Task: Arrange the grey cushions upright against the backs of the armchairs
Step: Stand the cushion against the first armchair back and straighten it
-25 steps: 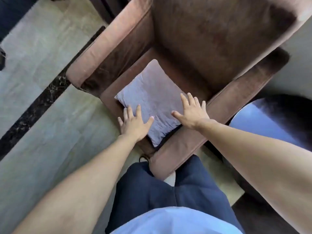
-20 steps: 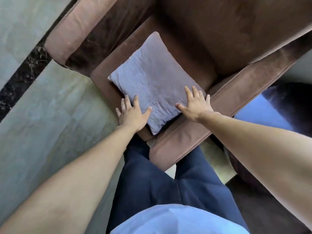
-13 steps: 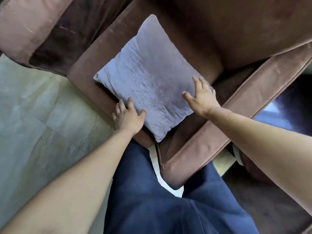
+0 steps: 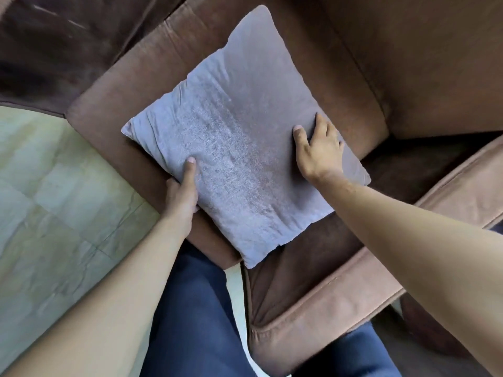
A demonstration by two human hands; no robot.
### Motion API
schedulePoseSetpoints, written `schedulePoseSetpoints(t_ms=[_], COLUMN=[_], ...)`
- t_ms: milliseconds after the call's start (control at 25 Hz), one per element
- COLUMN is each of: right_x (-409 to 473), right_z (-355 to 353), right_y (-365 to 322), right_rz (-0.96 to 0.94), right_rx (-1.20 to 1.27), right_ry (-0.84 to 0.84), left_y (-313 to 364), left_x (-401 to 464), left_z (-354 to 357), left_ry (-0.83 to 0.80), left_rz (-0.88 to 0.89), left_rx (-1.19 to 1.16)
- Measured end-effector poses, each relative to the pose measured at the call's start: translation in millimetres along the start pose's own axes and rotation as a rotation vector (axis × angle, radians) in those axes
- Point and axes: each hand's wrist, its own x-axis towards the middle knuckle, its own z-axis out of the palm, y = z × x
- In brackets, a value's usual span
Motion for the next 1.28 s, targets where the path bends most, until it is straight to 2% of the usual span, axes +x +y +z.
schedulePoseSetpoints(t_ms=[80,160,320,480,600,760,960,1120,1200,1280], right_x=[25,46,68,65,56,41,43,51,59,67], right_z=[-2,-5,-18,-26,-42,-90,-175,-227,-231,-218], right_y=[3,4,5,-6,-18,-37,-52,-56,-55,-48], right_rz=[0.044,0.032,0.079,0.132,0.085,-0.095,-0.228,-0.358,-0.381,-0.359], right_rx=[0.052,0.076,0.138,0.167,0.213,0.228,0.222,0.161,0.144,0.142], right_ry=[-0.028,-0.072,-0.153,-0.124,-0.037,0.144,0.449,0.698,0.769,0.756], left_y=[-2,-7,-12,-1,13,28,88,142,157,160], left_x=[9,13,15,9,-8,-23,-33,-28,-14,0], left_z=[17,28,32,35,34,41,112,169,191,202], left_ry=[0.030,0.068,0.039,-0.009,-0.105,-0.166,-0.366,-0.522,-0.519,-0.421], left_rz=[-0.041,-0.021,-0.028,-0.055,-0.081,-0.103,-0.095,0.004,0.017,-0.057], left_rx=[-0.189,-0.254,-0.305,-0.317,-0.313,-0.420,-0.518,-0.561,-0.543,-0.447])
